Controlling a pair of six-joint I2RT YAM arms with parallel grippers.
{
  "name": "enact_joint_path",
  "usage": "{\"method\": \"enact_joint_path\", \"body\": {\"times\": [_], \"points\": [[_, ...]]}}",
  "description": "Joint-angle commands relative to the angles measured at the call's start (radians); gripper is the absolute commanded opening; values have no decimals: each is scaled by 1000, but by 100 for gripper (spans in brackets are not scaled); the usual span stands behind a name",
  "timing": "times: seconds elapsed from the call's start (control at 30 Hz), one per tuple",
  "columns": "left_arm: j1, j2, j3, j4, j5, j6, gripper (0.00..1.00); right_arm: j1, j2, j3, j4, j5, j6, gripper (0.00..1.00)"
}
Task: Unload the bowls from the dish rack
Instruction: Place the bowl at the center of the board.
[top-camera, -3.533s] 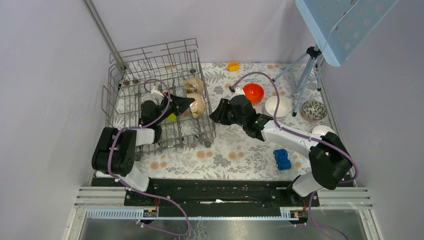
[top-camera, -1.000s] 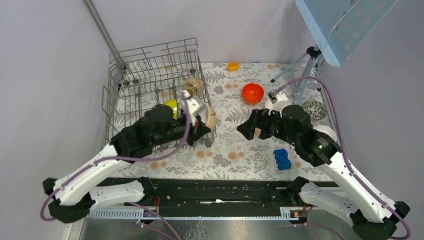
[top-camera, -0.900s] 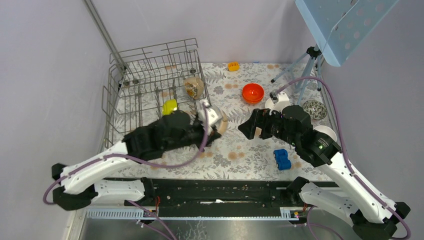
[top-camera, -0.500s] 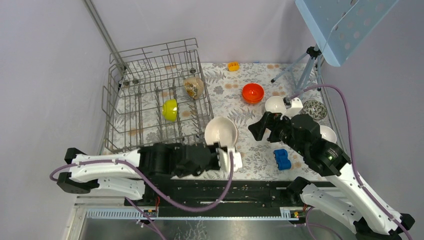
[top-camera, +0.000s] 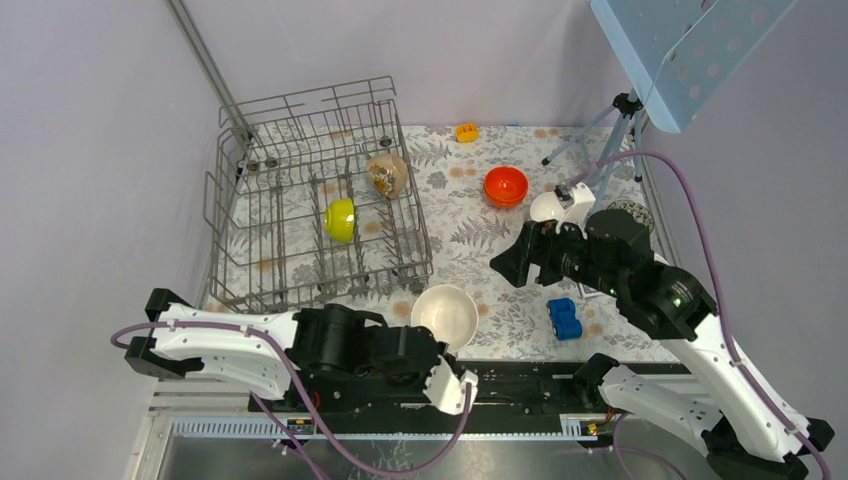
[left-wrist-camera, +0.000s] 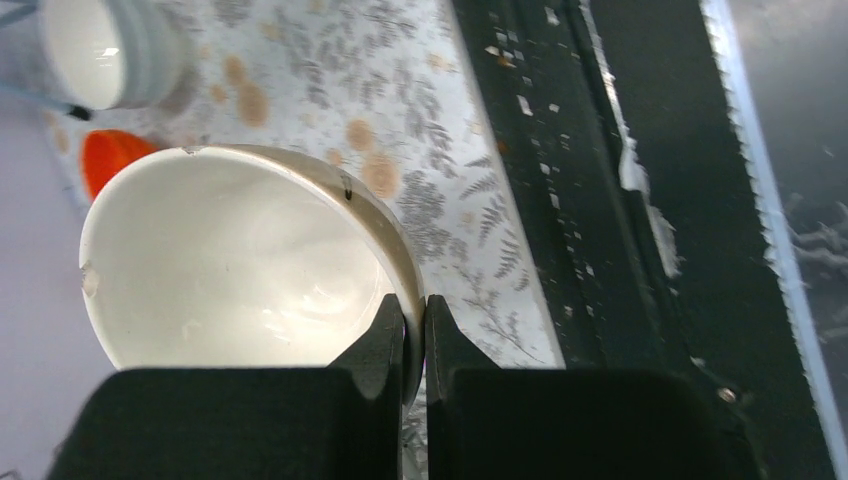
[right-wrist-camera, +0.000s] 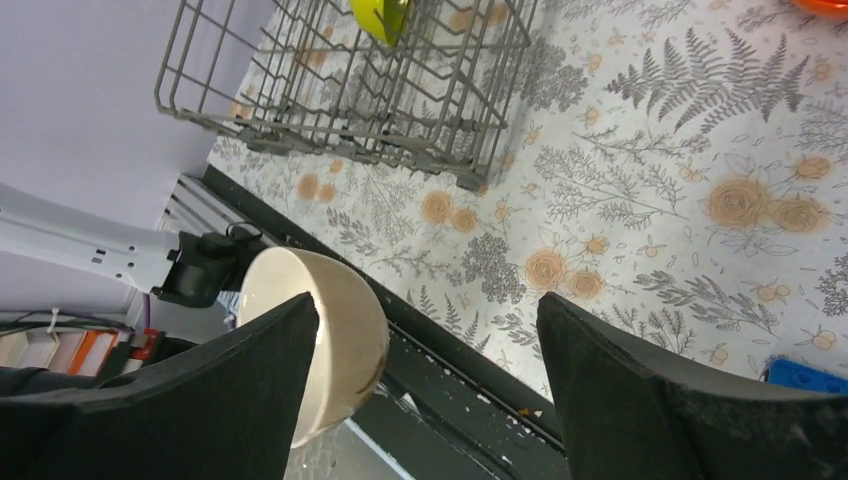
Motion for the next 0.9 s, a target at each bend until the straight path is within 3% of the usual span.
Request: {"method": "enact_joint_path", "body": {"times": [0.0,0.37,0.87], "points": [[-4,18,53,-32,122,-8,0,-2,77,66,-117,-91,-50,86],[-4,42,44,-35,196,-26,0,199,187,76,-170,-7,-53,79],[-4,76,32,-39,195,-23,0,423,283,35,-196,154,5,57]]}}
